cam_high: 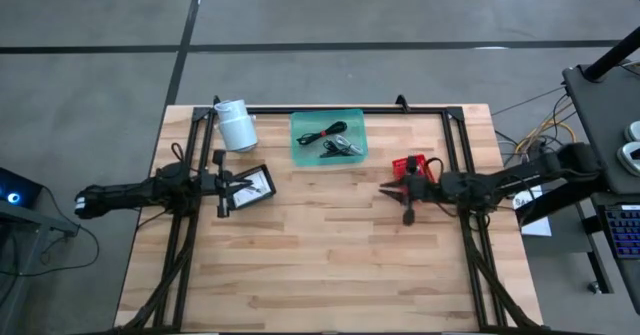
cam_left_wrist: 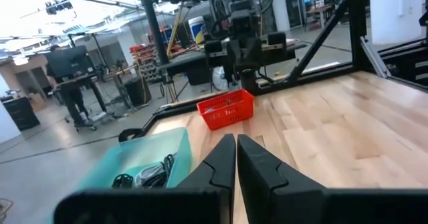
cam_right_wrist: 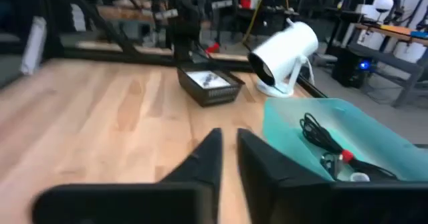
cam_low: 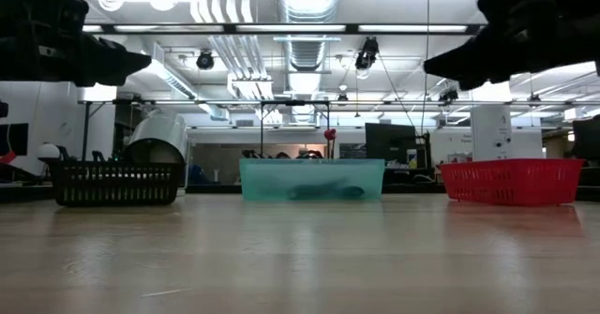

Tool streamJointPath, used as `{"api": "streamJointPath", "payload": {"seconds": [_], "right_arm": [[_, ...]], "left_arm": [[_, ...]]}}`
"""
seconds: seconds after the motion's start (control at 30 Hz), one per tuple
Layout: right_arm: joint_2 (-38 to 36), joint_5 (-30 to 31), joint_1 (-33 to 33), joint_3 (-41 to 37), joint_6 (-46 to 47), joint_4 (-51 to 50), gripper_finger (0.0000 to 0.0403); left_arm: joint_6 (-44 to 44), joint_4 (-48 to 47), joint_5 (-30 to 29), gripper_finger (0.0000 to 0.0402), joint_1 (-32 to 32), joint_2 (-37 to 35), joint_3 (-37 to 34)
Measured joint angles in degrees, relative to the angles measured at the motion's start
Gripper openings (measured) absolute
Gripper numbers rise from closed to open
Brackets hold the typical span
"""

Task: Pick and place items into bin
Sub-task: Return to Home Position

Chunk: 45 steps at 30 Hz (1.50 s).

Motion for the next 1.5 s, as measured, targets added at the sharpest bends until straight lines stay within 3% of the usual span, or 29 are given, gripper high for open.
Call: {"api": "streamJointPath", "payload": {"seconds": [0.27, 0.53, 0.83, 1.13, 1.5], "right_arm": [[-14.3, -0.4, 0.2, -7.9, -2.0, 0.9, 0.0009], [-27.1, 0.2, 0.2, -8.0, -2.1, -10.7, 0.0008], [-39.2, 2.2, 0.2, -8.0, 2.3, -25.7, 0.0008], [-45.8, 4.7, 0.2, -8.0, 1.9, -31.9, 0.0008], [-46.1, 4.7, 0.2, -8.0, -0.4, -31.8, 0.0008]], "left_arm": [[1.3, -0.2, 0.2, 0.0, 0.0, -0.1, 0.1], [0.7, -0.6, 0.0, 0.0, 0.0, -0.2, 0.0], [-6.3, -0.7, 0.1, 0.0, 0.0, 2.4, 0.0], [-8.7, 0.1, 4.3, 0.0, -0.1, 3.1, -0.1], [-8.6, 0.1, 4.3, 0.0, -0.1, 3.4, -0.1]]}}
